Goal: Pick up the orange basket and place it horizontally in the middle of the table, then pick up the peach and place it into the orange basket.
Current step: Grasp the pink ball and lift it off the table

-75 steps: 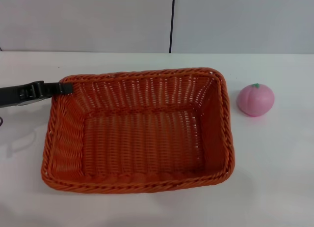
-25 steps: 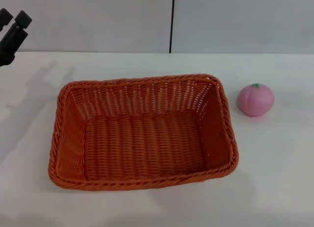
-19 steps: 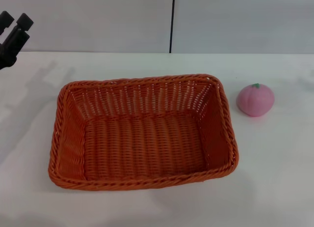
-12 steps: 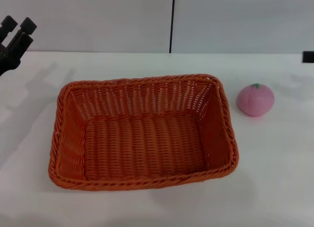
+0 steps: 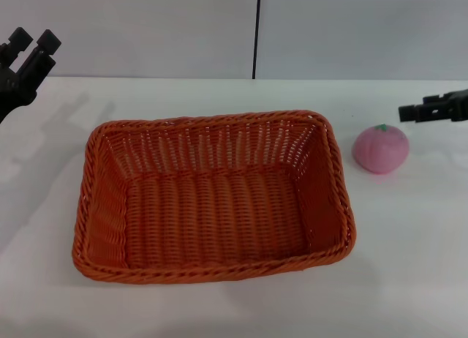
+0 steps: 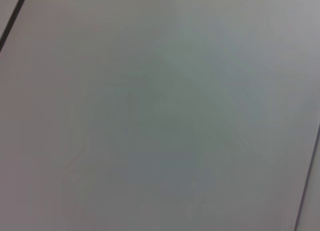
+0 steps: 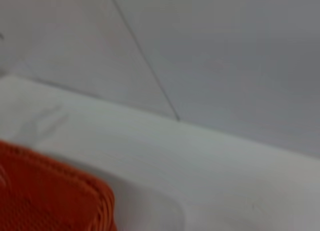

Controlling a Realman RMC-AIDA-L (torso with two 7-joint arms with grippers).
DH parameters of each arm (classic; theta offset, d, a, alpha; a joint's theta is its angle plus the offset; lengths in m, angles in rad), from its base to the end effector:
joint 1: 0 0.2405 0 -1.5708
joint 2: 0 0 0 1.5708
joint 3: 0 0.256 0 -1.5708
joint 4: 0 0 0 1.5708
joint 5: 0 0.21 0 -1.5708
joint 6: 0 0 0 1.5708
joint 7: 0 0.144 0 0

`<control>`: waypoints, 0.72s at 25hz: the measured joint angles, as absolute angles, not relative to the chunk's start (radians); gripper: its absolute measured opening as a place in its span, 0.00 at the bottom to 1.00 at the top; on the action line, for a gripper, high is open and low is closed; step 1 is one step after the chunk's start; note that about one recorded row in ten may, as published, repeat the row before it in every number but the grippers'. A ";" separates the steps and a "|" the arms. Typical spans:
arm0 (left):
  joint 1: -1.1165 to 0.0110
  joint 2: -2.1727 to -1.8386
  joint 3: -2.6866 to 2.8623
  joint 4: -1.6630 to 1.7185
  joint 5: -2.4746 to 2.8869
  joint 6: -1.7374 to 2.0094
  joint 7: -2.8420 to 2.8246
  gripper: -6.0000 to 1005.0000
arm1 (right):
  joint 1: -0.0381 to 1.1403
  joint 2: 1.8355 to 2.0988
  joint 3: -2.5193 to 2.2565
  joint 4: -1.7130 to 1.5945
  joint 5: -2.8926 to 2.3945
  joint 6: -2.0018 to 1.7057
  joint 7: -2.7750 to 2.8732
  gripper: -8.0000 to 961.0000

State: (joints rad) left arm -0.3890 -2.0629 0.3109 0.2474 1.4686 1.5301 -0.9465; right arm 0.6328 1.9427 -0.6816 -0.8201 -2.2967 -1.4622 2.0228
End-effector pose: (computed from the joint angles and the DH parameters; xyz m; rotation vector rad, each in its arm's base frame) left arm -0.3258 0.3030 0.0401 -1.7954 -0.6822 -1.1832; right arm 0.2767 0.3843 0.0759 -2.4820 1.1571 0.2645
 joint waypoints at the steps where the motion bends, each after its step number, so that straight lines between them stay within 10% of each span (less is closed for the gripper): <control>1: -0.391 -2.063 0.312 0.246 1.472 1.527 -0.951 0.60 | 0.645 1.944 -0.703 -0.798 -2.320 -1.448 2.027 0.80; 18: -0.393 -2.062 0.313 0.232 1.469 1.526 -0.949 0.60 | 0.686 2.012 -0.763 -0.776 -2.456 -1.374 2.034 0.75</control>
